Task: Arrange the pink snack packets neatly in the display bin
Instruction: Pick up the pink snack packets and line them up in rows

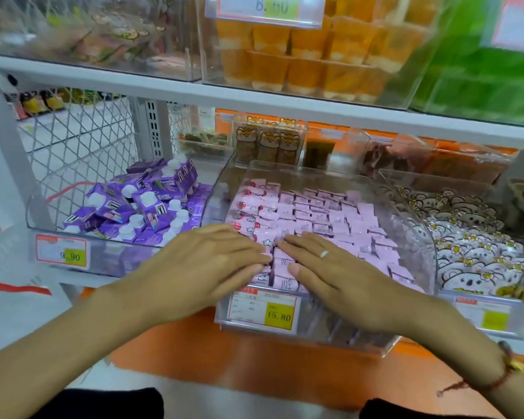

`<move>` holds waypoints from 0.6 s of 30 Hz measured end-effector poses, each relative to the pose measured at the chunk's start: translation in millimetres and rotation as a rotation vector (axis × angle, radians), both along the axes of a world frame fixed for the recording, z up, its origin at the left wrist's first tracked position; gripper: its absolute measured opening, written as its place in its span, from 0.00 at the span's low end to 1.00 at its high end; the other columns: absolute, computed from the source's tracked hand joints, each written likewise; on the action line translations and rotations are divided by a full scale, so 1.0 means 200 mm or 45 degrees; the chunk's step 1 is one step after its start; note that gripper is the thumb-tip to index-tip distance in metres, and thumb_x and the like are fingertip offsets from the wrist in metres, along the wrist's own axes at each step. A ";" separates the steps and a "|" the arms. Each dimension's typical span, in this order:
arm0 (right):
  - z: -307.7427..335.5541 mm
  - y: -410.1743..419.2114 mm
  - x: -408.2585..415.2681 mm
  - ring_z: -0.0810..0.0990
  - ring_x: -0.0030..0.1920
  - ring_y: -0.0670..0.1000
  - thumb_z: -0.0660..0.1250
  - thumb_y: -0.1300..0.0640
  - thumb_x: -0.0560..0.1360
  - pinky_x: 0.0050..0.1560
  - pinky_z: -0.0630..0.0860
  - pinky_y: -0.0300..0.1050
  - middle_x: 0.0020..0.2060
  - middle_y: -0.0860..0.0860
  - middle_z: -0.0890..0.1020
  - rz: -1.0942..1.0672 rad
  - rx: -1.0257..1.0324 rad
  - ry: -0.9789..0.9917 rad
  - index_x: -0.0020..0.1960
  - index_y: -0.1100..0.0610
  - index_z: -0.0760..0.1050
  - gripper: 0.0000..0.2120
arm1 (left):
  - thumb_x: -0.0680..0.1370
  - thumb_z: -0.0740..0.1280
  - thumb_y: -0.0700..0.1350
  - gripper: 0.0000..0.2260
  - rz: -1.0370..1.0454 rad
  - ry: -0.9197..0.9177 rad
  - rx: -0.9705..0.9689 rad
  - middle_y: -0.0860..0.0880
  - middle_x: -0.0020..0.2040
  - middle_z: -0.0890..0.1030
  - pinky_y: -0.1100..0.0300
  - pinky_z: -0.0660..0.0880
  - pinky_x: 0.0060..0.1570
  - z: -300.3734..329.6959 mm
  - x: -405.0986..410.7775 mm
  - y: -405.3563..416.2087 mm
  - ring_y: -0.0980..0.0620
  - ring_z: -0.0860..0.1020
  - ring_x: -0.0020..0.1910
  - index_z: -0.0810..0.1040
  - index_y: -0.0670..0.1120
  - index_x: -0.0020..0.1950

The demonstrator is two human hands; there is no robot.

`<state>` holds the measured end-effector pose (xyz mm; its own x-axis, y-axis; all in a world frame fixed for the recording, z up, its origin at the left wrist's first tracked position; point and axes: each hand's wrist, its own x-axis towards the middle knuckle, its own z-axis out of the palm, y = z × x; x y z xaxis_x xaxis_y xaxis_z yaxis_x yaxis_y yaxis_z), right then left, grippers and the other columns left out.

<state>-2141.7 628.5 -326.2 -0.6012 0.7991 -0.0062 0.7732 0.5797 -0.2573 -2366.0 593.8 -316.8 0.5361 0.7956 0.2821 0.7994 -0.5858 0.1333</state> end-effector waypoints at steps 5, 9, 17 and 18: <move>0.03 -0.05 0.01 0.57 0.71 0.39 0.50 0.42 0.79 0.69 0.58 0.34 0.72 0.41 0.62 0.000 0.195 0.190 0.73 0.45 0.63 0.23 | 0.81 0.57 0.54 0.14 -0.011 -0.075 0.081 0.61 0.60 0.77 0.71 0.59 0.58 -0.02 0.00 0.02 0.59 0.72 0.59 0.76 0.55 0.63; 0.03 -0.08 0.05 0.66 0.58 0.39 0.58 0.42 0.77 0.52 0.73 0.40 0.56 0.38 0.70 0.024 0.362 0.262 0.64 0.43 0.70 0.17 | 0.80 0.56 0.56 0.15 -0.026 -0.174 0.100 0.64 0.59 0.76 0.67 0.68 0.53 -0.03 0.02 0.00 0.63 0.70 0.59 0.74 0.57 0.63; -0.01 -0.04 0.05 0.67 0.50 0.40 0.63 0.44 0.75 0.46 0.63 0.30 0.48 0.40 0.73 0.009 0.167 0.436 0.55 0.44 0.76 0.11 | 0.77 0.61 0.61 0.13 0.050 -0.245 0.037 0.62 0.49 0.77 0.68 0.63 0.47 -0.06 0.10 0.03 0.64 0.69 0.47 0.77 0.61 0.58; -0.01 -0.04 0.04 0.67 0.49 0.40 0.64 0.44 0.75 0.46 0.63 0.29 0.47 0.40 0.73 0.008 0.165 0.438 0.54 0.44 0.76 0.10 | 0.76 0.62 0.61 0.11 0.069 -0.294 0.023 0.61 0.48 0.78 0.66 0.64 0.46 -0.07 0.11 0.03 0.63 0.71 0.47 0.79 0.61 0.55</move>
<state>-2132.7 619.9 -329.0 -0.5553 0.7765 0.2980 0.6508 0.6287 -0.4256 -2344.5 600.4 -330.0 0.4120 0.8155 0.4065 0.7795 -0.5465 0.3062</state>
